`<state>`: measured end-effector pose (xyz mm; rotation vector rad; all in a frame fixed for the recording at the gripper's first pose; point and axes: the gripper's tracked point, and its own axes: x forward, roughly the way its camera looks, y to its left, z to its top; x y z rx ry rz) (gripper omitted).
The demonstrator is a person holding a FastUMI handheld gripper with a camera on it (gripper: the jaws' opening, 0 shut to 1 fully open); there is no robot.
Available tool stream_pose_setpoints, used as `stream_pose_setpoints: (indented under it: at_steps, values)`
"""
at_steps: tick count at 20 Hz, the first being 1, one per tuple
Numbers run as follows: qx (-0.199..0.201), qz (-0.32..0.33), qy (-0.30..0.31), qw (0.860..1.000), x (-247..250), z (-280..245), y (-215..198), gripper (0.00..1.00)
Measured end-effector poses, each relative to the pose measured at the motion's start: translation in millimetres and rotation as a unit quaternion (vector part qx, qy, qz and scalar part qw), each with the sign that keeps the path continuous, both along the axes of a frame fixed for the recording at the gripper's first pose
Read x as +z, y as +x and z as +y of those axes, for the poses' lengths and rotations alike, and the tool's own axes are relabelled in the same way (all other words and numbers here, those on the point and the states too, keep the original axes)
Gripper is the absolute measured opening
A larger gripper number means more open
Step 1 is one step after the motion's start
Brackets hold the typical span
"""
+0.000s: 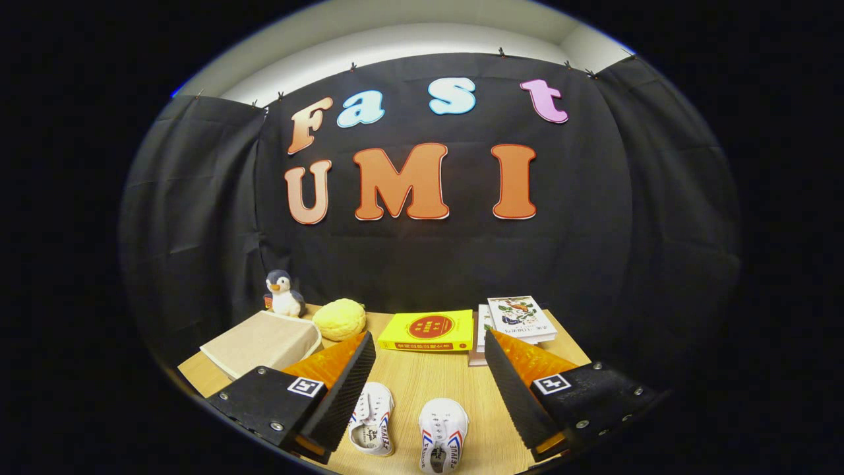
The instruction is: Open the storage box then place both shoes into the box .Put the left shoe in first, then the right shoe, with the right side of both shoes facing outward in a uniform manner.
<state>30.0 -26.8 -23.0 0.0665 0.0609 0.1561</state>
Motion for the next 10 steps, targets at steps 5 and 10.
stream_pose_setpoints:
  at_steps: [5,10]
  values:
    - [-0.004,0.007,0.007,1.0,-1,3,-1,0.99]
    - [0.011,0.027,0.031,0.999,-11,21,5,0.99]
